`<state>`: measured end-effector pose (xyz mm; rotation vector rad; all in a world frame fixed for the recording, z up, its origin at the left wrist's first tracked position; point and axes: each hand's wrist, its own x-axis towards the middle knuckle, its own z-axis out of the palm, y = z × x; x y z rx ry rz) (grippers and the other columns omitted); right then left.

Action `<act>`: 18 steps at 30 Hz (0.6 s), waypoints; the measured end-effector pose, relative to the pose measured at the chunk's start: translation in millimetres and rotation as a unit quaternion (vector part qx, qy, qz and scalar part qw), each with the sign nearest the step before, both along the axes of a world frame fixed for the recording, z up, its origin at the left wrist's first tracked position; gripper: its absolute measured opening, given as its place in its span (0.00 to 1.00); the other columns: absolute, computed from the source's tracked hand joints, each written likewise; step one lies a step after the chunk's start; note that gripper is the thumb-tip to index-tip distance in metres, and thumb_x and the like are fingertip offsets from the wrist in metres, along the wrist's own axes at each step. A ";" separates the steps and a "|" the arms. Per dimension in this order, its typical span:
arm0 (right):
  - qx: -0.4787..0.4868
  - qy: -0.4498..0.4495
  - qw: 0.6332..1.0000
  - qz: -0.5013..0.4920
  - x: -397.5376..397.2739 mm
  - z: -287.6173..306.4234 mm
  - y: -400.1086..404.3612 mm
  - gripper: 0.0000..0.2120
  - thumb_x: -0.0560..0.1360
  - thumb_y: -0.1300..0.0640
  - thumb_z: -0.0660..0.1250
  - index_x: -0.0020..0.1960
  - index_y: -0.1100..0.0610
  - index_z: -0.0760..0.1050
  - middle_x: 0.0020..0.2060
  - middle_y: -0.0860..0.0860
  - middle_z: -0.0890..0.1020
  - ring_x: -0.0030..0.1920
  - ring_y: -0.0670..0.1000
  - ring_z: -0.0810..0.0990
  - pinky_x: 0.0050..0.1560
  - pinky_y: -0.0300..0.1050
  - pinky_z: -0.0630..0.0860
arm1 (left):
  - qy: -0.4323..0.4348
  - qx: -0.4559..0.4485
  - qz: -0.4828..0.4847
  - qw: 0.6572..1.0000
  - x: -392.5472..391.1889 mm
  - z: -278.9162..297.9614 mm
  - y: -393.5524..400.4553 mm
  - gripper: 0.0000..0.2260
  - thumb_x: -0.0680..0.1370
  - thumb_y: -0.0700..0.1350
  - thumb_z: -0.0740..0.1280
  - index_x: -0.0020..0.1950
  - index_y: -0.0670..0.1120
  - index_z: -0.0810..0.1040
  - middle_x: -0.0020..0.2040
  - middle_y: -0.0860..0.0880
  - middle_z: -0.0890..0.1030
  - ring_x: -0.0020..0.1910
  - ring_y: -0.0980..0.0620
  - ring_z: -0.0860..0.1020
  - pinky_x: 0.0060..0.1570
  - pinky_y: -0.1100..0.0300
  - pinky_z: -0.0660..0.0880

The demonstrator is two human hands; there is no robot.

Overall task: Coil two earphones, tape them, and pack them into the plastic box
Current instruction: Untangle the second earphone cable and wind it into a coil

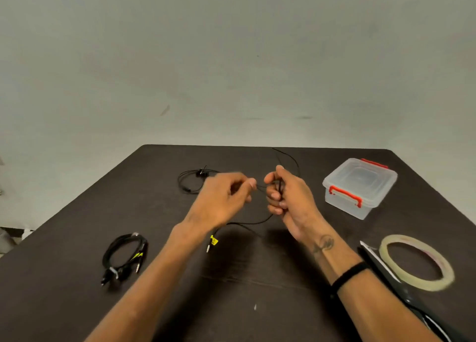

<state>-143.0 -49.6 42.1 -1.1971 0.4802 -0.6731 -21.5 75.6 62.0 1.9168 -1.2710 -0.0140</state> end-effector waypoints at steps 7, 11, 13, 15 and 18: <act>0.082 -0.097 0.990 0.054 -6.0 1.5 -14.6 0.20 0.87 0.50 0.56 0.60 0.64 0.80 0.36 0.55 0.78 0.33 0.49 0.73 0.37 0.45 0.73 | 0.149 0.085 -0.154 0.973 -7.0 -38.3 -5.7 0.06 0.81 0.51 0.72 0.50 0.50 0.87 0.41 0.51 0.88 0.31 0.58 0.79 0.37 0.63 0.76; 0.021 -0.023 0.996 0.085 0.5 -4.7 -6.2 0.29 0.84 0.37 0.56 0.66 0.60 0.80 0.48 0.55 0.87 0.46 0.52 0.83 0.49 0.50 0.79 | 0.326 -0.084 -0.140 0.931 -13.4 -37.6 -8.6 0.07 0.81 0.44 0.71 0.51 0.42 0.87 0.38 0.47 0.85 0.30 0.55 0.77 0.31 0.64 0.74; 0.001 0.002 0.991 0.132 4.6 -6.8 3.4 0.29 0.83 0.36 0.57 0.61 0.60 0.82 0.43 0.53 0.85 0.44 0.52 0.82 0.52 0.54 0.80 | 0.430 -0.178 -0.116 0.877 -10.1 -29.5 -7.5 0.09 0.78 0.45 0.72 0.53 0.41 0.87 0.41 0.45 0.85 0.33 0.54 0.79 0.34 0.64 0.78; -0.021 0.017 0.985 0.170 6.4 -8.2 12.4 0.25 0.84 0.41 0.60 0.60 0.61 0.82 0.44 0.56 0.85 0.45 0.56 0.83 0.56 0.61 0.79 | 0.496 -0.244 -0.089 0.829 -1.9 -23.7 -4.2 0.10 0.79 0.44 0.71 0.55 0.41 0.86 0.43 0.44 0.86 0.35 0.55 0.81 0.38 0.64 0.81; -0.094 0.043 0.979 0.176 5.9 -11.2 17.8 0.15 0.84 0.53 0.66 0.60 0.65 0.82 0.44 0.58 0.85 0.42 0.56 0.82 0.54 0.60 0.81 | 0.534 -0.288 -0.065 0.792 8.8 -21.3 0.7 0.09 0.82 0.41 0.68 0.57 0.40 0.85 0.47 0.45 0.87 0.38 0.55 0.83 0.40 0.64 0.82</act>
